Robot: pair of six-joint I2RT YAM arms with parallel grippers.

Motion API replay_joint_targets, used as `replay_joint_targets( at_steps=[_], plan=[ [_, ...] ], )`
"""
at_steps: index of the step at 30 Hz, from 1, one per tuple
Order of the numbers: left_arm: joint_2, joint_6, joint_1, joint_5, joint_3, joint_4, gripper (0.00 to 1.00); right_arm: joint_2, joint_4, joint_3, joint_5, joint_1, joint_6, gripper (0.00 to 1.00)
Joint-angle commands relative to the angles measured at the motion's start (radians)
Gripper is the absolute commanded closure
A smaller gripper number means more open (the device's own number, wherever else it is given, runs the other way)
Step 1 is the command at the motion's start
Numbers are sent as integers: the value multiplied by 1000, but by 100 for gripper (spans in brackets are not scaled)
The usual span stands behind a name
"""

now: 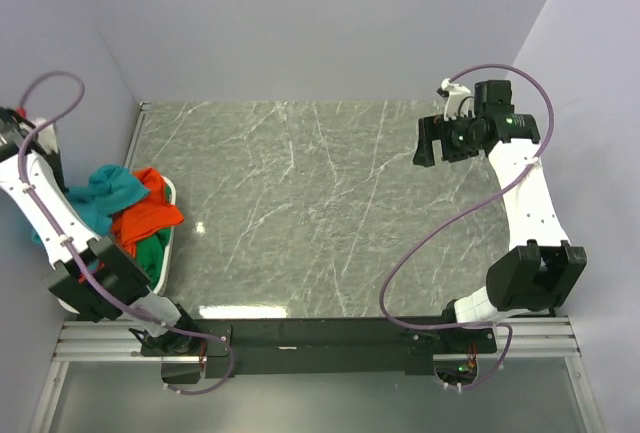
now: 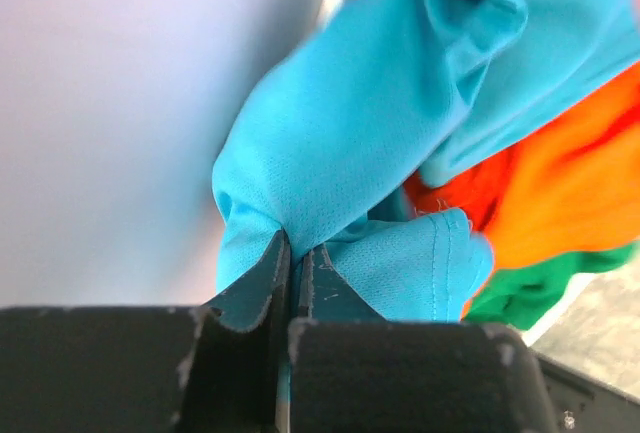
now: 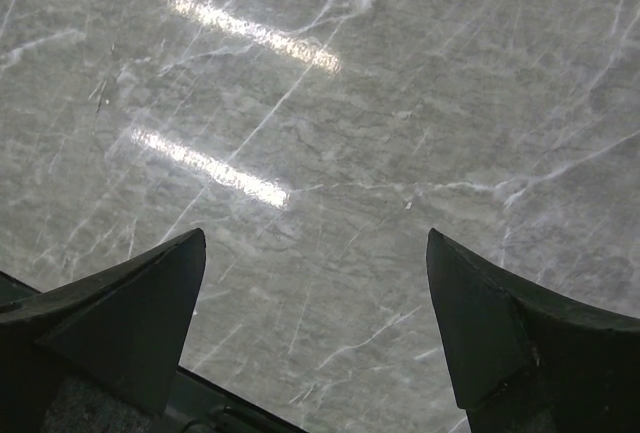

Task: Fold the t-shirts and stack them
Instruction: Grab the tshirt from the pile, then move the tshirt to the center of the board

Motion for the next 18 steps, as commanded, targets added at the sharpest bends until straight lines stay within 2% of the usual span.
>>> replay_joint_targets(
  at_steps=[1, 3, 4, 11, 15, 18],
  plan=[
    [-13, -22, -47, 100, 223, -128, 100, 22, -8, 84, 21, 1, -27, 4],
    [-8, -40, -90, 100, 355, -152, 100, 41, -19, 119, 18, -5, -33, 4],
    [-17, -45, -148, 88, 410, -151, 100, 48, -26, 130, 14, -5, -34, 4],
    [-7, -149, -497, 71, 631, -116, 100, 109, -77, 248, -37, -74, -36, 4],
    [35, -220, -681, 143, 707, -64, 100, 127, -143, 323, -107, -189, -44, 4],
    [51, -266, -932, 161, 707, 16, 100, 108, -155, 314, -120, -247, -65, 4]
  ],
)
